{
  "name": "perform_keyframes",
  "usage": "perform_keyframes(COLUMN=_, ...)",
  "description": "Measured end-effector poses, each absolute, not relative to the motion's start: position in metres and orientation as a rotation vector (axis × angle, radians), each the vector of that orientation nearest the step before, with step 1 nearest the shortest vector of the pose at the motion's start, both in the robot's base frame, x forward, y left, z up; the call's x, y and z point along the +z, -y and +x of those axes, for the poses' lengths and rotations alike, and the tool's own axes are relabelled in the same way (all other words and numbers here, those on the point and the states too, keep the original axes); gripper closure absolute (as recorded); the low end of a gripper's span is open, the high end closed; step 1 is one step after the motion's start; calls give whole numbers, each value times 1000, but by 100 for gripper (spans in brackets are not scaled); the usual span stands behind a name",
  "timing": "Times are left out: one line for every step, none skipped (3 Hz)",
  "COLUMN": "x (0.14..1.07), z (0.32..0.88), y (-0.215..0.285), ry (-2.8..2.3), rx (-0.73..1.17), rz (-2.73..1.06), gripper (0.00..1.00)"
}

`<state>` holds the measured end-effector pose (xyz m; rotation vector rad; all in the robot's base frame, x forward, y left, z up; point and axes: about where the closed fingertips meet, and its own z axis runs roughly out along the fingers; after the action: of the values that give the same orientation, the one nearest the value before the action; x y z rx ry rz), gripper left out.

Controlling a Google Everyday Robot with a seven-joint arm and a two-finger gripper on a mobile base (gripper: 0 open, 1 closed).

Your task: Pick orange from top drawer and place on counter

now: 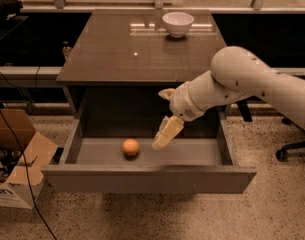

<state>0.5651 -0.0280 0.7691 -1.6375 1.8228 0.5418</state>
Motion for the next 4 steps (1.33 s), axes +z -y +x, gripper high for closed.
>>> perform_keyframes(x=730, z=576, y=10, ry=-1830, rx=634, rz=-1632, gripper=0)
perform_keyframes(x=699, z=586, y=-7, ry=-1824, rx=716, rz=-1617, gripper=0)
perform_keyframes(x=670, z=595, y=-20, ry=-1820, rx=804, rz=-1555, gripper=0)
perform_keyframes(x=648, z=598, y=-35, ry=-1819, rx=873, rz=-1512, gripper=0)
